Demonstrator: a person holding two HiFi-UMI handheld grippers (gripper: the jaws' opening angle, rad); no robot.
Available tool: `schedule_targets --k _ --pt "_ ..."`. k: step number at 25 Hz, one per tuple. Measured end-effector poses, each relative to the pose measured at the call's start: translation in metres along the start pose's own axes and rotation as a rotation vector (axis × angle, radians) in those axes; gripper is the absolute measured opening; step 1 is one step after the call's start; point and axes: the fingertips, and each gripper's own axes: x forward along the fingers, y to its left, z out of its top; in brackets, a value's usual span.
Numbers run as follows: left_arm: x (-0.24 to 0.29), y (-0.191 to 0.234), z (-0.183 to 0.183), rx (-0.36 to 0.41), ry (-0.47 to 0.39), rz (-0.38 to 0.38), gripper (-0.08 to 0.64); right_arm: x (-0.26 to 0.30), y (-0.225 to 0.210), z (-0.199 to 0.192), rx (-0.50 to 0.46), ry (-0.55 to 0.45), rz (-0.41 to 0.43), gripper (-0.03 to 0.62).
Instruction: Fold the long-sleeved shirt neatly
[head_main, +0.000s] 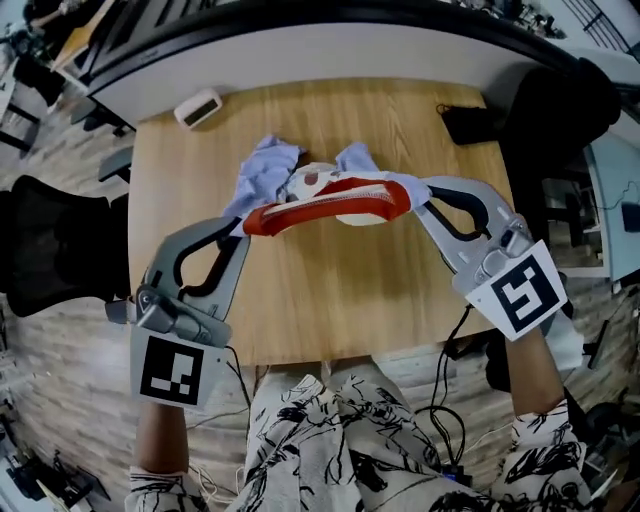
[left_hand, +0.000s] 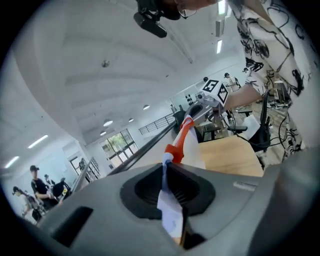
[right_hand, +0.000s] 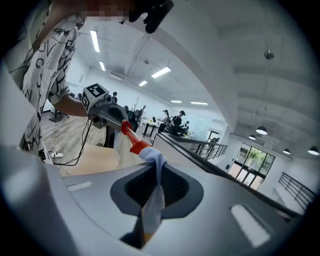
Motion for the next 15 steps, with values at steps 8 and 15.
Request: schedule_targets --k 8,15 --pt "-0.026 0.034 0.069 0.088 -0.075 0.016 0.031 -0.040 -0.025 0.077 -0.118 -0.076 -0.018 0.025" --pt "-0.055 0.038 0.127 0.243 -0.109 0.057 0.031 -0.085 -0.034 0.134 -0.223 -0.133 -0.095 0.025"
